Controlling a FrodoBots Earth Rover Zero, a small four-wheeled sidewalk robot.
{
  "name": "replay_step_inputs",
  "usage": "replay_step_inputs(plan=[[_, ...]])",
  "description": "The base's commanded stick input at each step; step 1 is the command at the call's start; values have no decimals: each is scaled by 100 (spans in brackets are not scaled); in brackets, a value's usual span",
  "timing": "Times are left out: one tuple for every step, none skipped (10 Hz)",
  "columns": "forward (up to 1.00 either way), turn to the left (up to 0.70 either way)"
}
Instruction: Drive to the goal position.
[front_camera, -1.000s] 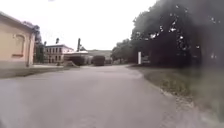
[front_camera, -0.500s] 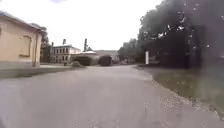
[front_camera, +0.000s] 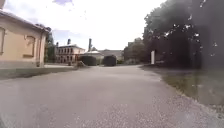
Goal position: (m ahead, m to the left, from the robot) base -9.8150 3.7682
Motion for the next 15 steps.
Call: replay_step_inputs(plan=[[0, 0], [0, 0], [0, 14], [0, 45], [48, 33], [70, 27], [70, 27], [70, 27], [70, 27], [70, 27], [70, 27], [70, 27], [70, 27], [70, 27], [70, 27]])
